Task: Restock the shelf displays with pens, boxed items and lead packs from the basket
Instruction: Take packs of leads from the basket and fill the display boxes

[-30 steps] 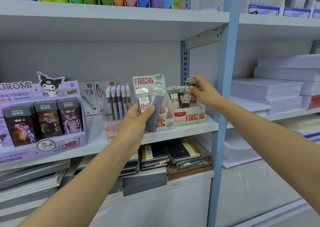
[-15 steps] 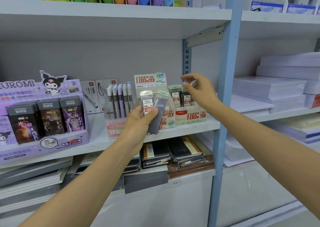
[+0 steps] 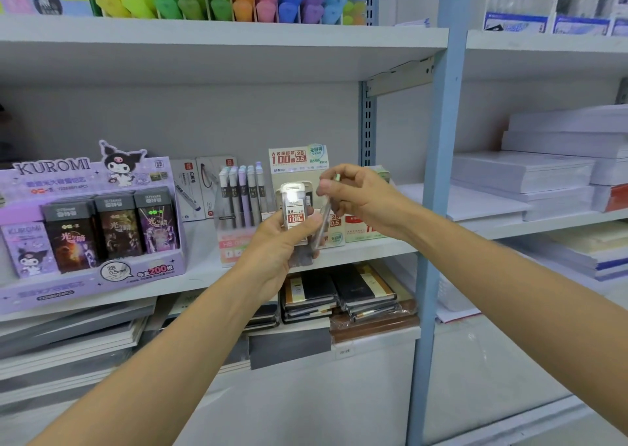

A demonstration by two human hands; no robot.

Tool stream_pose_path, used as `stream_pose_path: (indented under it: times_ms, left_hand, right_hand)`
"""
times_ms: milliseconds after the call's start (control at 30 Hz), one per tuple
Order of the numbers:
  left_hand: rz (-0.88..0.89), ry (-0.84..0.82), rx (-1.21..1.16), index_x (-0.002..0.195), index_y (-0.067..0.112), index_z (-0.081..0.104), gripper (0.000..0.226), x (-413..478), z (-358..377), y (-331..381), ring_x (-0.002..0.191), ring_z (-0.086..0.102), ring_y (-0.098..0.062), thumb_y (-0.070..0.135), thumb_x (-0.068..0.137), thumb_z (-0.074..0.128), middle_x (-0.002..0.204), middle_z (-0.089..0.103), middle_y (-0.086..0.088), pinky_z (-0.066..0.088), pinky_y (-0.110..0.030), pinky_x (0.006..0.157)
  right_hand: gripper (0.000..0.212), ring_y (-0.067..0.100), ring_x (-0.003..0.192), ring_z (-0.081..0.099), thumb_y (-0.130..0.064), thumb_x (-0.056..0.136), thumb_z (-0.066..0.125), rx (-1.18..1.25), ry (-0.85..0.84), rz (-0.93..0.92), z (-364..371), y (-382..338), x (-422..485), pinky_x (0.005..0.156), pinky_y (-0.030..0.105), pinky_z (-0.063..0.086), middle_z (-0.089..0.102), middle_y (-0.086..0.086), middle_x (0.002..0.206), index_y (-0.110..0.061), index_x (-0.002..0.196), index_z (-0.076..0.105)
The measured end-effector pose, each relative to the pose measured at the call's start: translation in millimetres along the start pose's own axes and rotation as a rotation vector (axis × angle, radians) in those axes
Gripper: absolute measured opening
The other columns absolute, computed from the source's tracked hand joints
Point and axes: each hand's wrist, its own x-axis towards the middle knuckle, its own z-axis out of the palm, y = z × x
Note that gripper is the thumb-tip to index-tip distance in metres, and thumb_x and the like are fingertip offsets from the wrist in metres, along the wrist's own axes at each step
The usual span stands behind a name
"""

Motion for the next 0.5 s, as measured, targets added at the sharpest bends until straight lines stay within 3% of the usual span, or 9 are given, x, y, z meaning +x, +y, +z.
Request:
stream_pose_path:
  times_ms: [100,200,367,500]
  left_hand:
    - [0.014,0.074,0.035,0.106,0.016,0.064,0.025,0.0,2.0,-0.1,0.060,0.067,-0.009,0.012,0.083,0.072,0.088,0.075,-0.004,0.050,-0.021,0.048]
    - [0.020,0.082,0.033,0.108,0.017,0.064,0.020,0.9,2.0,-0.3,0.068,0.070,-0.008,0.015,0.088,0.068,0.094,0.075,-0.003,0.053,-0.022,0.052]
    - [0.029,0.066,-0.031,0.106,0.018,0.061,0.011,5.8,0.4,-1.7,0.072,0.070,-0.013,0.014,0.099,0.052,0.089,0.074,-0.006,0.057,-0.028,0.063]
    - [0.064,0.010,-0.010,0.105,0.017,0.061,0.012,8.5,3.9,-4.4,0.069,0.070,-0.013,0.011,0.098,0.052,0.079,0.075,-0.003,0.057,-0.025,0.062]
  right_hand:
    - [0.032,0.021,0.097,0.068,-0.011,0.088,0.067,-0.083,-0.001,0.030,-0.6,0.6,-4.0,0.082,0.029,0.057,0.069,0.008,0.114,-0.016,0.118,0.057]
    - [0.041,0.018,0.098,0.070,-0.009,0.089,0.065,-0.160,0.030,0.053,-11.5,-5.7,-9.6,0.076,0.023,0.056,0.073,0.006,0.106,-0.015,0.128,0.054]
    - [0.018,0.021,0.096,0.067,-0.007,0.095,0.055,-0.276,0.384,-0.160,-59.8,-32.4,-11.2,0.077,0.023,0.057,0.068,0.011,0.107,-0.013,0.111,0.063]
    - [0.021,0.022,0.101,0.063,-0.004,0.097,0.050,-0.652,0.608,-0.238,-92.0,-35.7,-5.7,0.089,0.037,0.055,0.064,0.009,0.112,-0.011,0.111,0.064]
